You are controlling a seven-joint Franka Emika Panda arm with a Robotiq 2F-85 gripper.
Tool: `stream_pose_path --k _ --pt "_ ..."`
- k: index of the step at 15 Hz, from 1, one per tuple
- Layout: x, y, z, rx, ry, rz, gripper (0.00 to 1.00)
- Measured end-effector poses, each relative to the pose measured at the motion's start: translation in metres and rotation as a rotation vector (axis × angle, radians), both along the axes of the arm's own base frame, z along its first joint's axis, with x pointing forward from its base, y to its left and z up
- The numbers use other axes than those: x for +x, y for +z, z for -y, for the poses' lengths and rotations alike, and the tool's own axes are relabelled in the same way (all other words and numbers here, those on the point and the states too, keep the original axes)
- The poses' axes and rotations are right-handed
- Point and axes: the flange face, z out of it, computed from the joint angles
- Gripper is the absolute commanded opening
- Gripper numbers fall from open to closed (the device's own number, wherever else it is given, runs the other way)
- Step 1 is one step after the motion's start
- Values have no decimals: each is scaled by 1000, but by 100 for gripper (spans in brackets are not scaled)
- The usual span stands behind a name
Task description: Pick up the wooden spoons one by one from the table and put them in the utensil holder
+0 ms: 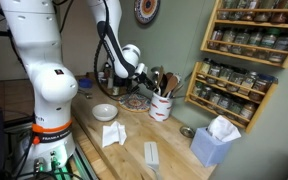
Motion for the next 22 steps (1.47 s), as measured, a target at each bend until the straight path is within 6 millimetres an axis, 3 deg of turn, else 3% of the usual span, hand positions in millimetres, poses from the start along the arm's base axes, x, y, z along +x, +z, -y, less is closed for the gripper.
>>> stream_pose_path --k 4,5,6,13,22 --pt "1 0 5 15 25 -47 6" --pt "2 0 6 15 28 -52 47" --pt "2 0 6 14 29 -54 51" --pt "2 8 9 33 43 -59 99" --pt "-7 46 5 115 128 -155 100"
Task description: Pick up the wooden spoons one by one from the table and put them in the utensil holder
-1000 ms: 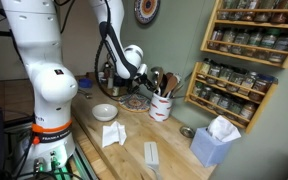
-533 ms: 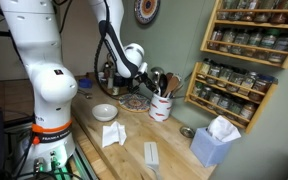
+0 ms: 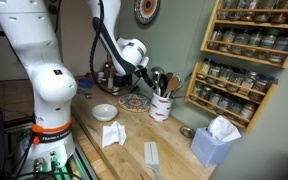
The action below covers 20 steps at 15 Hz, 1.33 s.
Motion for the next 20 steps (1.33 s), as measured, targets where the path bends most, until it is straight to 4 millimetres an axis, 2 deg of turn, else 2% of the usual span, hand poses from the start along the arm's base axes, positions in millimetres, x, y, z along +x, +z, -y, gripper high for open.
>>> stream_pose_path --k 4,8,11,14,17,20 --pt "-12 4 8 54 50 -88 100" --pt "-26 -21 9 76 93 -215 100" --pt "-13 -25 5 94 127 -270 100" --pt "-3 -22 -8 122 156 -322 100" --pt "1 -6 -24 136 169 -403 100" --pt "-15 31 -19 113 153 -474 100"
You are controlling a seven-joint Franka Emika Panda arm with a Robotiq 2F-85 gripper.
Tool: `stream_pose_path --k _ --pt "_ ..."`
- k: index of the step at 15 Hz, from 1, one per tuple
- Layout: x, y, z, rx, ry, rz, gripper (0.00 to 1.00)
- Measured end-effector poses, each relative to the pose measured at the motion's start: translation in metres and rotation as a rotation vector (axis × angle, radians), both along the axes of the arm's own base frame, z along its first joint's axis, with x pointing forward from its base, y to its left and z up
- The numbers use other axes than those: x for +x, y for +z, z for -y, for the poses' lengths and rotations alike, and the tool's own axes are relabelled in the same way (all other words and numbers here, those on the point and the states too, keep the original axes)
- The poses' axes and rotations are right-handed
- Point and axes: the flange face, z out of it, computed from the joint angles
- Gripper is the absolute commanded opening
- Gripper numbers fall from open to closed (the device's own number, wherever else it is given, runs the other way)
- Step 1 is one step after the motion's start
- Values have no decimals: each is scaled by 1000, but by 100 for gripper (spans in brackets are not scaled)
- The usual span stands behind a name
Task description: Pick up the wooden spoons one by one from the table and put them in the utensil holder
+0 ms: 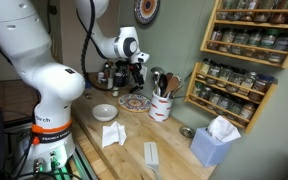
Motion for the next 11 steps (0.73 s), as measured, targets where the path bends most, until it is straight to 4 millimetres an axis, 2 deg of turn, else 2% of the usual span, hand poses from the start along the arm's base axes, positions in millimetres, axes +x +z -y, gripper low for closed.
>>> stream_pose_path --k 3,6,9,11 --pt "-21 42 10 -27 15 -42 100" --pt "-41 75 17 21 108 -45 100" --pt "-54 97 21 74 245 -15 100" --pt "-58 102 23 80 270 -2 100"
